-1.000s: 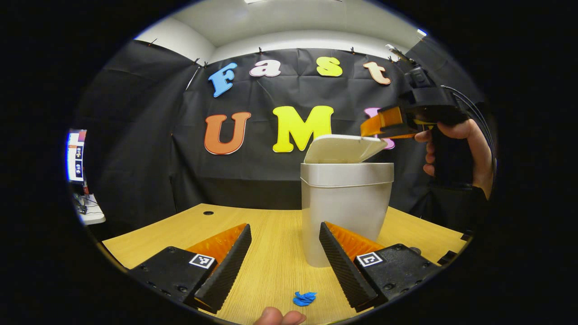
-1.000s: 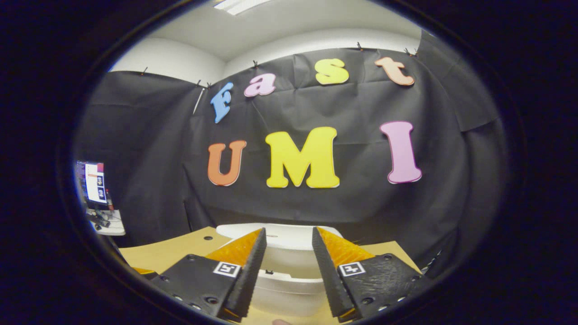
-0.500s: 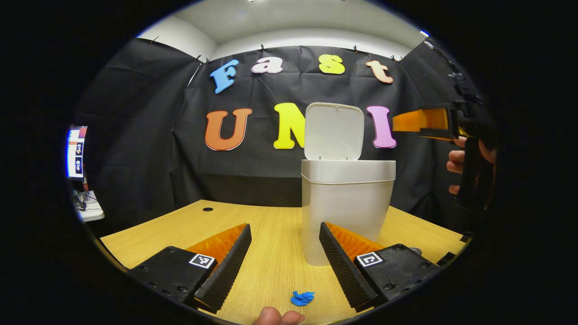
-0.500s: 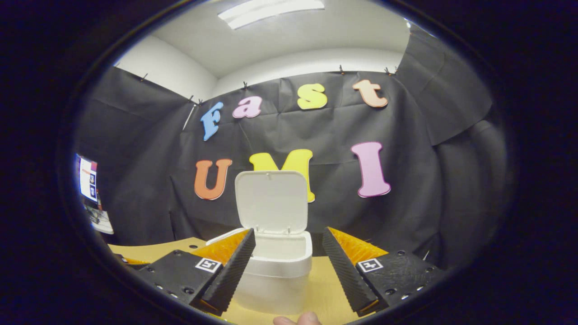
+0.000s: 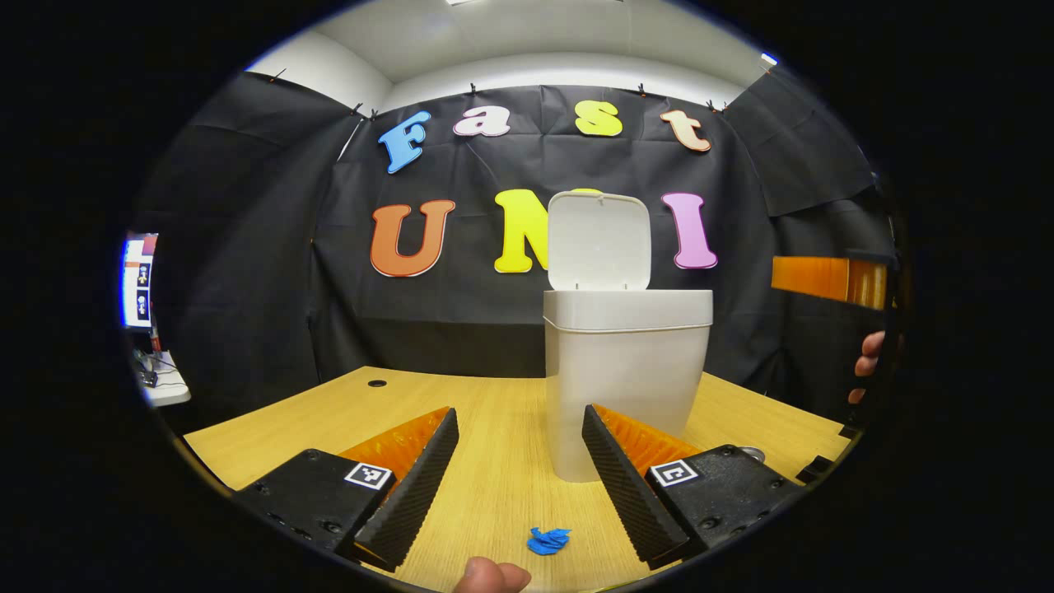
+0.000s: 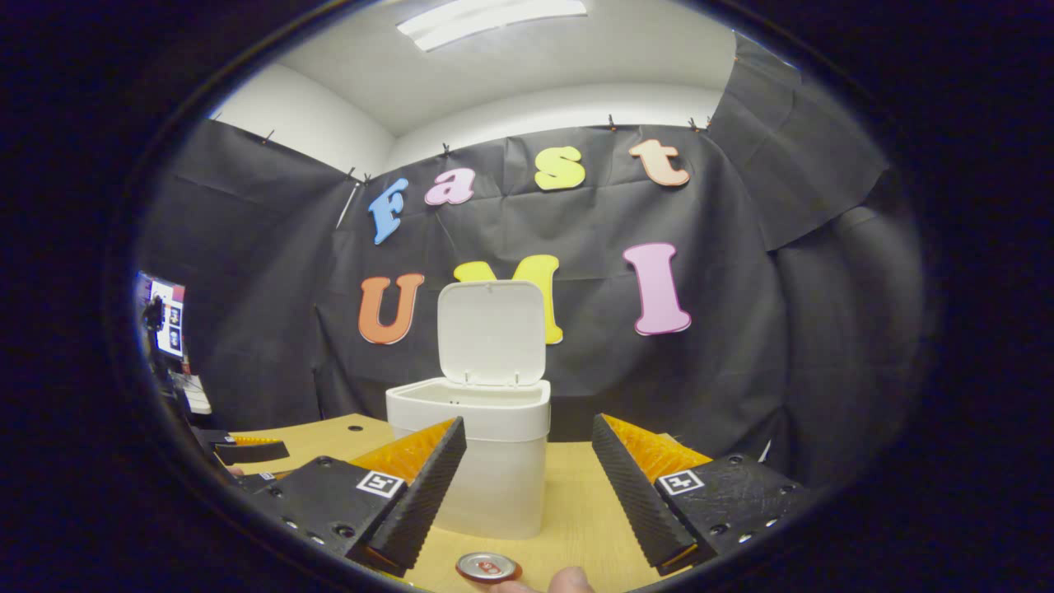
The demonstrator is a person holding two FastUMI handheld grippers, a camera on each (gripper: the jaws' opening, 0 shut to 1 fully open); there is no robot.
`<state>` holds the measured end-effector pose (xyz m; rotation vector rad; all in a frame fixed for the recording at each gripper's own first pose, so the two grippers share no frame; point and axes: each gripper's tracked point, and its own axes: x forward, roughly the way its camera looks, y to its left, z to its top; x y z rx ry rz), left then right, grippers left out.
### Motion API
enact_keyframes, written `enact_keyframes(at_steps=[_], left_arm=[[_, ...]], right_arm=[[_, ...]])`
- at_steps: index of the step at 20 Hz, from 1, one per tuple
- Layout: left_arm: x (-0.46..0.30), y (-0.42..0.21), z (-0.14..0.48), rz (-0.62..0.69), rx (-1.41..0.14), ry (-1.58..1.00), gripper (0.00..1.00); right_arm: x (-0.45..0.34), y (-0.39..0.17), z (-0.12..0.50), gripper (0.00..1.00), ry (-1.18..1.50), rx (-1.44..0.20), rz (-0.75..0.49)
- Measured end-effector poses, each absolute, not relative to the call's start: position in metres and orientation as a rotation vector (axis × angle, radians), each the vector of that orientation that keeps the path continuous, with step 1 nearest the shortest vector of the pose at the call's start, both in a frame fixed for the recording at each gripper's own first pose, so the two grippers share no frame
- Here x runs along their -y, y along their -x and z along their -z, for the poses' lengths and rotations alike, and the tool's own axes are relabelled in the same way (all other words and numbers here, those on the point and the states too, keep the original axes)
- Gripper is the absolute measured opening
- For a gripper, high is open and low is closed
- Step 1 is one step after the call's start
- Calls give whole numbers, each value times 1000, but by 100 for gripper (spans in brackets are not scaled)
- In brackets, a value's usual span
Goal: Press the lid of the desktop garbage bin to open it, pick up the crumpled paper on the desktop and throw it into the bin, then pick up the pop can on the desktop and drop it into the bin, and finally close the garbage bin lid.
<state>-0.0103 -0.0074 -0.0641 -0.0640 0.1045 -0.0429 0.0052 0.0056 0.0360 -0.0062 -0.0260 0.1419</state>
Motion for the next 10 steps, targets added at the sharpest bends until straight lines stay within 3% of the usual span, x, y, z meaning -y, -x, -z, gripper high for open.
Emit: enact_keyframes(at_steps=[10], left_arm=[[22, 52, 160, 51, -326, 61, 98]], right_arm=[[28, 27, 19, 96, 20, -35, -104]])
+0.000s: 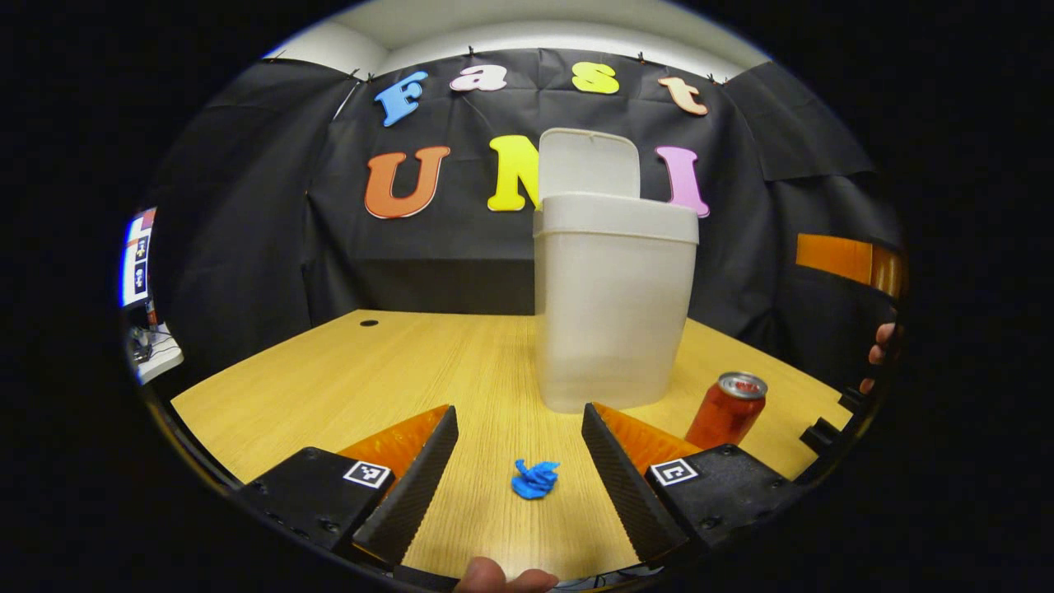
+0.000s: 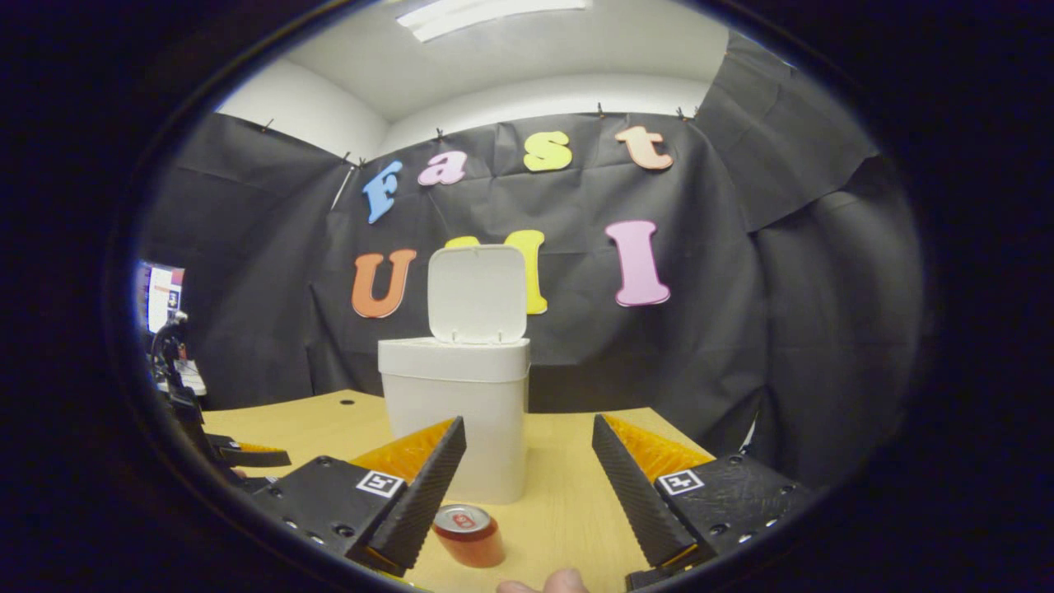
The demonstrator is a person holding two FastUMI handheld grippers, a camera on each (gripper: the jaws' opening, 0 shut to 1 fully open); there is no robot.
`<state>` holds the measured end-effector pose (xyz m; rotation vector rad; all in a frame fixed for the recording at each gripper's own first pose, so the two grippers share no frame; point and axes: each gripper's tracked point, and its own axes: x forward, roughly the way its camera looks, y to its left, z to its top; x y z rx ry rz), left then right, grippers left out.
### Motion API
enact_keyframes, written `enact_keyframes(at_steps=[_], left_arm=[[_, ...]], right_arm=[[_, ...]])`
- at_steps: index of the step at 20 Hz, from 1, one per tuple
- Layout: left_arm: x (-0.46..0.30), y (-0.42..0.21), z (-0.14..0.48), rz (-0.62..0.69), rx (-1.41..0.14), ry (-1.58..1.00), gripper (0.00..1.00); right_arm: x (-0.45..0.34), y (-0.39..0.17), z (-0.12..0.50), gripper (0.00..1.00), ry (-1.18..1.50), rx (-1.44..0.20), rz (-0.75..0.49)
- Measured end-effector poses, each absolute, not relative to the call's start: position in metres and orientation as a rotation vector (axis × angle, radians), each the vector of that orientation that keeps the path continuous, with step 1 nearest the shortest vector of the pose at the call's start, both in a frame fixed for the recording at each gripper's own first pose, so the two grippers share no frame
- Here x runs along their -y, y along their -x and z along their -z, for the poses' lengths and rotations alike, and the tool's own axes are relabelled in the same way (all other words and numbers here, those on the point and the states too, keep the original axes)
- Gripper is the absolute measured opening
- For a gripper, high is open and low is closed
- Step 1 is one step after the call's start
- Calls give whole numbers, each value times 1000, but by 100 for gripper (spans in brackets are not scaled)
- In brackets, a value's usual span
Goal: Press the lid of the desktop garbage bin to open it, pick up the crumpled paper on the desktop and throw it into the bin, then pick up the pop can on the desktop and drop it into the bin, and finally close the garbage bin lid.
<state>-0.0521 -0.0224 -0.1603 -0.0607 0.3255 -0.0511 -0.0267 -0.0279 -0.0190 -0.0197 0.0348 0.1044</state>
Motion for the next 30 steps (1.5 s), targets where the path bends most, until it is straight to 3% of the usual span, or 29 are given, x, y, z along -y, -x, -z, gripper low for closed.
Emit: enact_keyframes(at_steps=[9, 14, 18, 20, 25, 29, 30], left_arm=[[30, 58, 226, 52, -480, 73, 99], [35, 43, 241, 65, -535, 59, 99], [33, 37, 243, 66, -555, 16, 93], [29, 35, 247, 60, -574, 24, 83], [29, 33, 249, 43, -577, 21, 71], [26, 36, 247, 36, -575, 22, 44], [25, 35, 246, 34, -568, 23, 41]], right_arm=[[42, 33, 57, 93, -6, -117, -96], [45, 34, 63, 96, 7, -132, -96], [46, 34, 69, 96, 5, -143, -90], [42, 36, 70, 94, -7, -148, -100], [34, 38, 76, 96, 14, -157, -114], [19, 41, 76, 96, -5, -166, -146], [18, 41, 79, 96, 9, -170, -142]])
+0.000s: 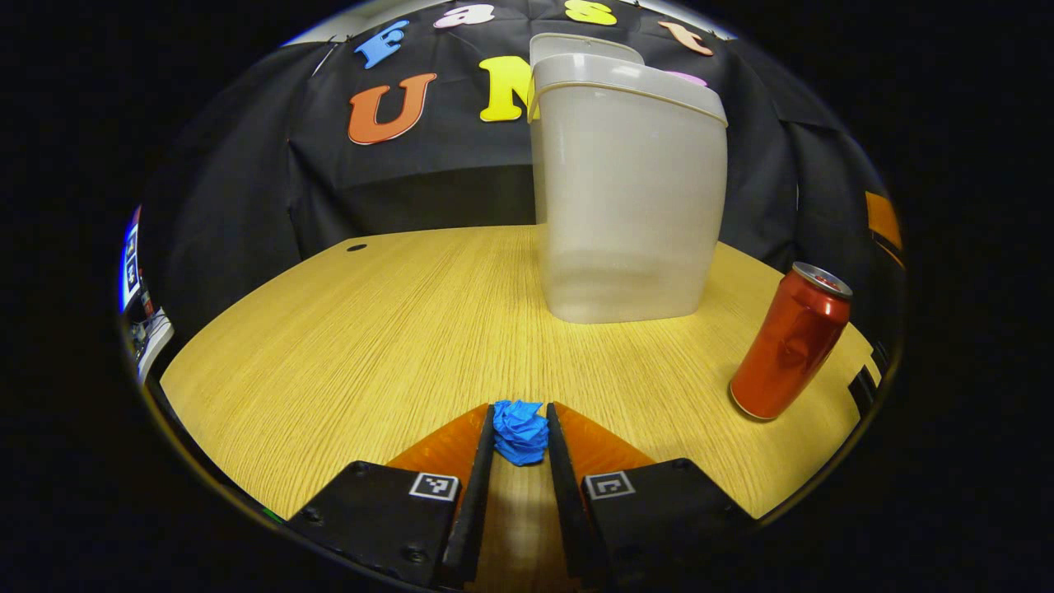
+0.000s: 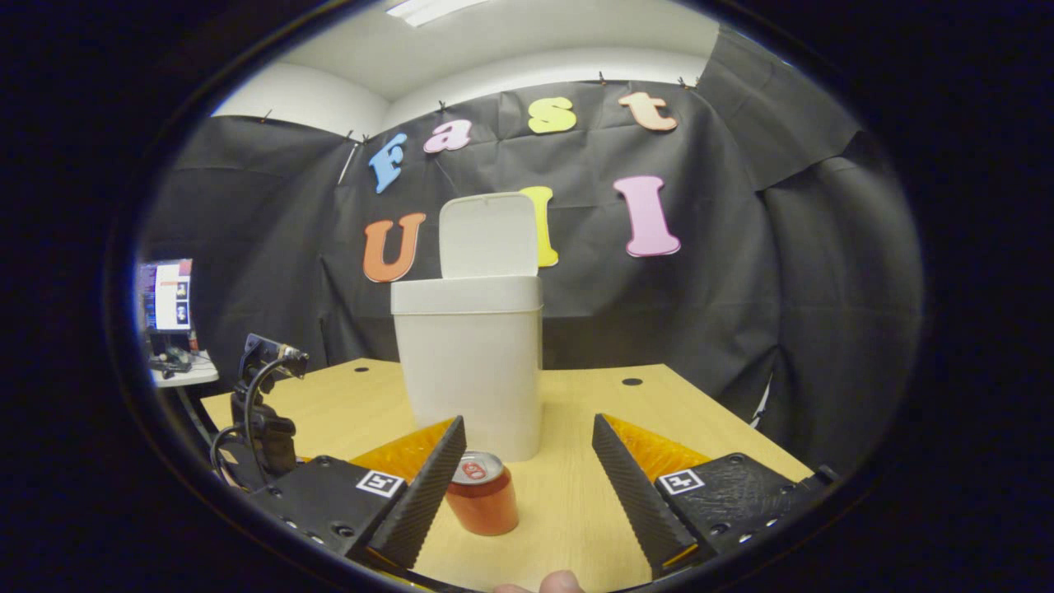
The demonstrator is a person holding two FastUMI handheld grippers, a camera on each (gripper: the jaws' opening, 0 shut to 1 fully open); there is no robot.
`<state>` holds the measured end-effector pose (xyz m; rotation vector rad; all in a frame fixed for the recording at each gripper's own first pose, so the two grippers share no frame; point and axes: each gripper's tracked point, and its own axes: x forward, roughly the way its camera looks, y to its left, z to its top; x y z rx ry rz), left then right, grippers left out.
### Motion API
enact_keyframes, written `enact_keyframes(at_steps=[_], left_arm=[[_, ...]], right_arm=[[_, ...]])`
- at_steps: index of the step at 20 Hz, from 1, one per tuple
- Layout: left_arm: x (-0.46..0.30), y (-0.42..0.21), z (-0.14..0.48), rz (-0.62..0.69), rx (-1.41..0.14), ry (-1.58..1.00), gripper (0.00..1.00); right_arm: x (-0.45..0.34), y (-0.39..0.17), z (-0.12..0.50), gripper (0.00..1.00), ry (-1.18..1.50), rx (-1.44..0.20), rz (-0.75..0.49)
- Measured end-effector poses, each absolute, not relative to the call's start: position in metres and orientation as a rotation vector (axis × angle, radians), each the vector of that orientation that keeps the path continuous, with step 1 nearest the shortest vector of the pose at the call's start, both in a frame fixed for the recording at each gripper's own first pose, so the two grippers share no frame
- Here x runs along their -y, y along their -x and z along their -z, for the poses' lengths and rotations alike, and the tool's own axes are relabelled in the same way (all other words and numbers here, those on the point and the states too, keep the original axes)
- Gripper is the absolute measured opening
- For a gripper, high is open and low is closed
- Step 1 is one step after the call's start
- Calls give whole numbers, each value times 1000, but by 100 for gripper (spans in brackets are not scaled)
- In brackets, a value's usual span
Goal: Press the lid of the desktop garbage bin to open it, pick up the crumpled paper on the desktop and throw it into the bin, then pick up the pop can on the desktop and drop it into the bin, and finally close the garbage bin lid.
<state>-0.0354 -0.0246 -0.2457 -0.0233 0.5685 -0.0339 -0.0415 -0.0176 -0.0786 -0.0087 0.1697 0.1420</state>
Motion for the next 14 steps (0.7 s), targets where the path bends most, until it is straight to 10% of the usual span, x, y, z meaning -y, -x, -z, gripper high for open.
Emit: enact_keyframes(at_steps=[14], left_arm=[[5, 26, 182, 5, -410, 74, 35]], right_arm=[[-16, 44, 114, 96, 36, -244, -127]])
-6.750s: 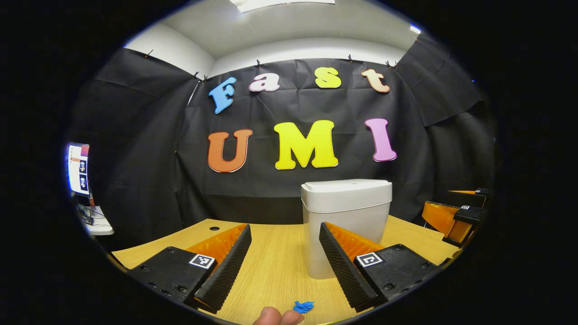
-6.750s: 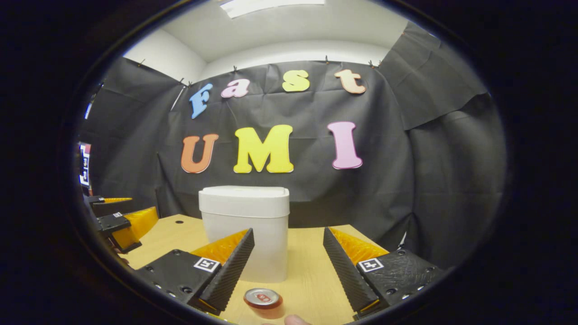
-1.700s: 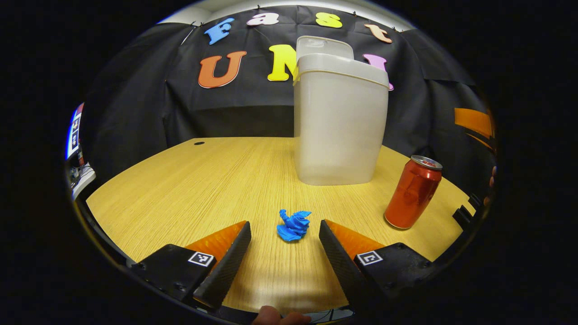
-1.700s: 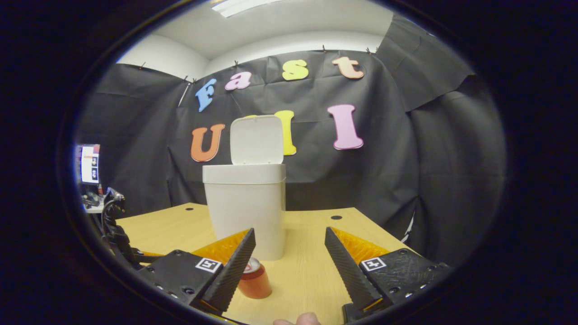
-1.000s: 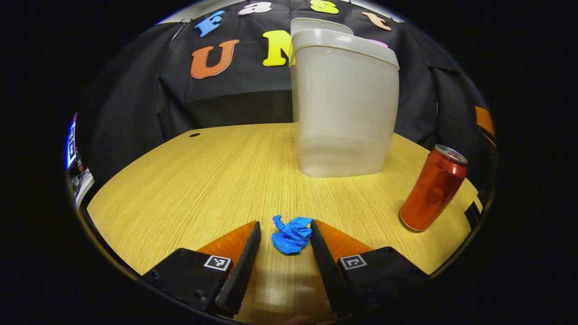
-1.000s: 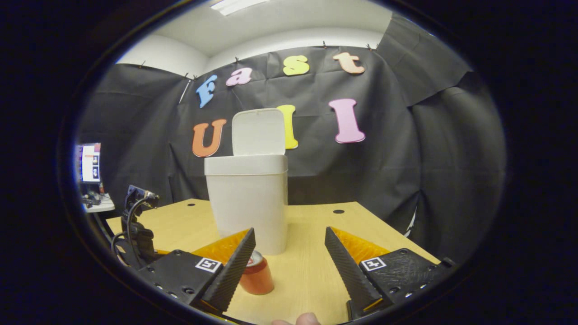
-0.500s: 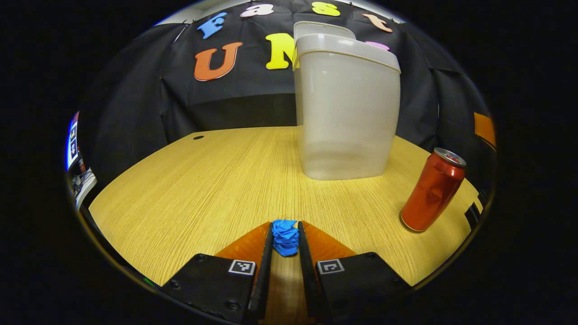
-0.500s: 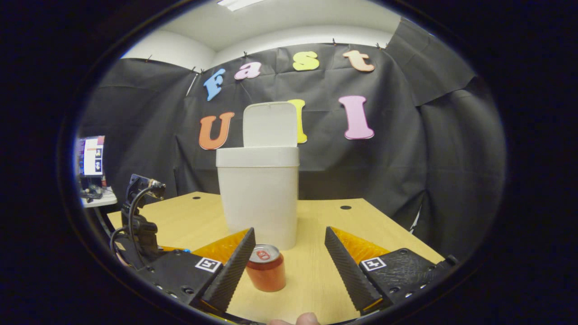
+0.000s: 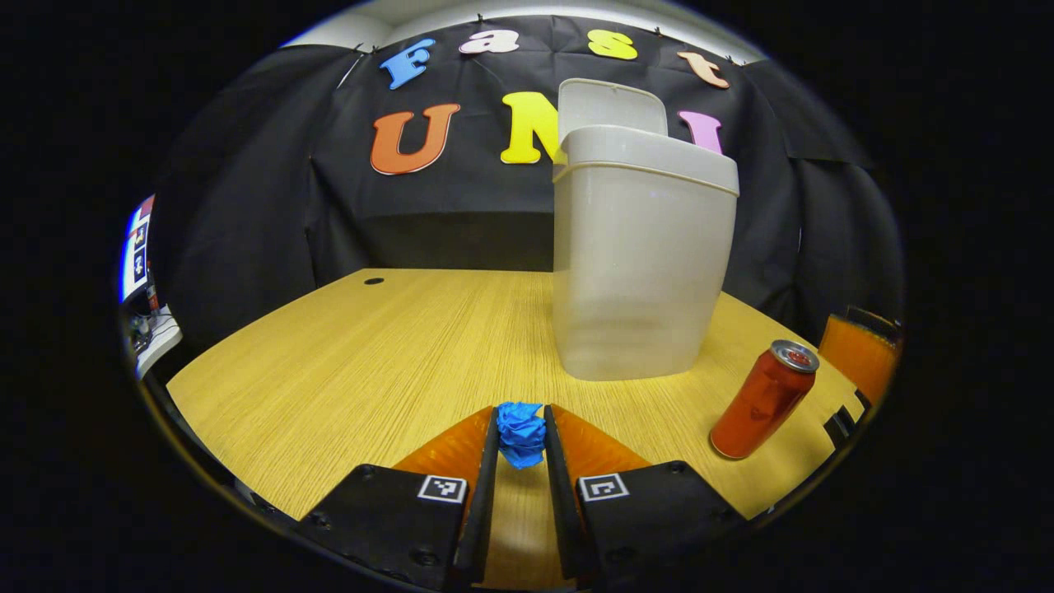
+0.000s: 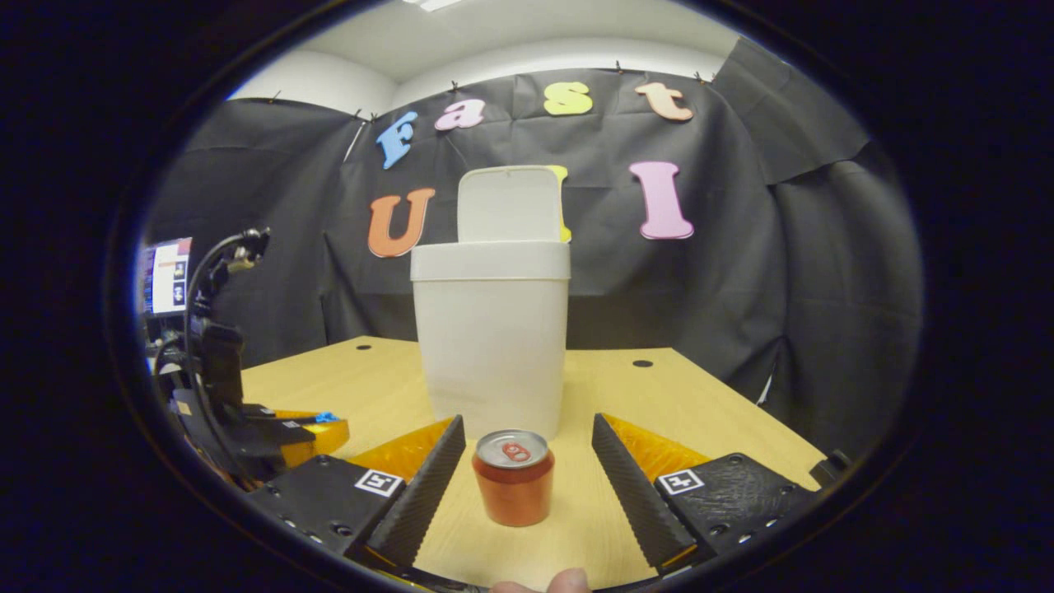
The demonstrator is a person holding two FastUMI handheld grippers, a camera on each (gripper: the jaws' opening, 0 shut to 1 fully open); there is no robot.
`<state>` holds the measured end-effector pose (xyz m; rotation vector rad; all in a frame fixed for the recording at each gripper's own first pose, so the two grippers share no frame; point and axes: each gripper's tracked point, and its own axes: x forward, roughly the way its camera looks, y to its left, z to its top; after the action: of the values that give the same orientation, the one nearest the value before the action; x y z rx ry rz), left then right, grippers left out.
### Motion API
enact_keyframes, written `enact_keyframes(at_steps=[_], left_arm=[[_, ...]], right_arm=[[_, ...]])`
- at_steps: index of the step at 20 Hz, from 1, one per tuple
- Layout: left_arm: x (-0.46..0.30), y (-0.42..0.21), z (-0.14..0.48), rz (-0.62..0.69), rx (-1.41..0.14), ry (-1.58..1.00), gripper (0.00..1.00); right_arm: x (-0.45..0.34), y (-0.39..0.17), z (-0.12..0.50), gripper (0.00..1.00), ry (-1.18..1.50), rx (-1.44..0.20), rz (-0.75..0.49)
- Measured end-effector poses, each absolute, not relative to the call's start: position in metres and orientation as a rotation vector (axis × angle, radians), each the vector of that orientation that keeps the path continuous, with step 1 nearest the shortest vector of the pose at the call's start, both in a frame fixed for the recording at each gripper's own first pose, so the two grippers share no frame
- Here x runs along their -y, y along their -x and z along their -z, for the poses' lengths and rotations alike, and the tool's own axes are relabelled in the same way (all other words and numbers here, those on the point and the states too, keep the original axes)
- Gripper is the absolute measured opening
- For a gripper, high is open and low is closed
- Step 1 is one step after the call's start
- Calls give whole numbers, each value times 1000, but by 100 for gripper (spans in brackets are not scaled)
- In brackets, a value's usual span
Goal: Press the lid of the desktop garbage bin to open it, pick up the crumpled paper on the desktop and throw it into the bin, then pick up the pop can on the desktop and drop it into the bin, and finally close the garbage bin lid.
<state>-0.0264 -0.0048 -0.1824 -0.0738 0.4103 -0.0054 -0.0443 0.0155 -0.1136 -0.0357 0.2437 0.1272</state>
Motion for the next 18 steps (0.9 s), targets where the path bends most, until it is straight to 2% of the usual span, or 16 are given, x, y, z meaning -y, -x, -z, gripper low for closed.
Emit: enact_keyframes(at_steps=[5, 9, 10, 15, 16, 18], left_arm=[[-1, 25, 157, -1, -347, 72, 35], [2, 26, 138, 16, -306, 66, 35], [2, 26, 133, 19, -293, 65, 35], [-2, 24, 109, 15, -228, 43, 35], [-1, 23, 108, 18, -221, 45, 35], [0, 23, 106, 24, -216, 59, 35]], right_arm=[[-18, 41, 133, 94, 21, -286, -113], [-21, 38, 150, 96, 26, -324, -109], [-21, 37, 155, 94, 24, -333, -107], [-23, 32, 174, 96, 8, -374, -104], [-25, 31, 179, 93, 7, -386, -105], [-27, 28, 187, 96, 6, -406, -108]])
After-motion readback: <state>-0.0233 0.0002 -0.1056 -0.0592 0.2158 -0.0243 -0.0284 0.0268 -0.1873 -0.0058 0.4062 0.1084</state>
